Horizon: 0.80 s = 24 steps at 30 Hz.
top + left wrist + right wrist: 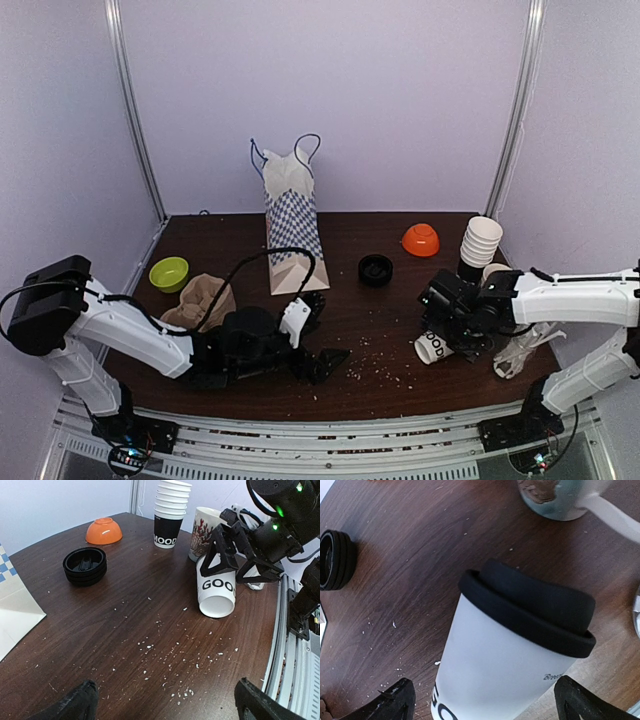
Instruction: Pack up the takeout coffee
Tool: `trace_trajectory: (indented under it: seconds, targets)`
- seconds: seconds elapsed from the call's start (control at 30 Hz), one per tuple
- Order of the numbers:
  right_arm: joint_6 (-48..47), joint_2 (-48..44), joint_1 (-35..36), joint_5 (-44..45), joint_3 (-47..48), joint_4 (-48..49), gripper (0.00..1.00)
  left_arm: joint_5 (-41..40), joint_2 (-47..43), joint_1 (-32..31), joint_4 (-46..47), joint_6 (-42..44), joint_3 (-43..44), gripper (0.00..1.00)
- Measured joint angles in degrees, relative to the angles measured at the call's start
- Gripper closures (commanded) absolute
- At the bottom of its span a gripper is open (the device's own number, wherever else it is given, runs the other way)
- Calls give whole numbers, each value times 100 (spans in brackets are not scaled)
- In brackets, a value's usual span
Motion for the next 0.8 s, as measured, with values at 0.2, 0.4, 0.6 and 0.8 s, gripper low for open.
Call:
trace_trajectory:
  seconds: [0.2, 0.4, 0.6, 0.8]
  targets:
    - [-369, 341, -42, -81, 0, 323, 4, 28, 0, -2, 0, -26, 0, 2]
    - [-721, 514, -236, -133, 0, 684, 9, 42, 2, -2, 0, -59, 0, 2]
    - [-997, 723, -339, -216, 9, 997, 9, 48, 2, -13, 0, -87, 0, 2]
    - [-1215, 960, -428, -323, 39, 1213, 18, 48, 2, -13, 0, -111, 0, 2]
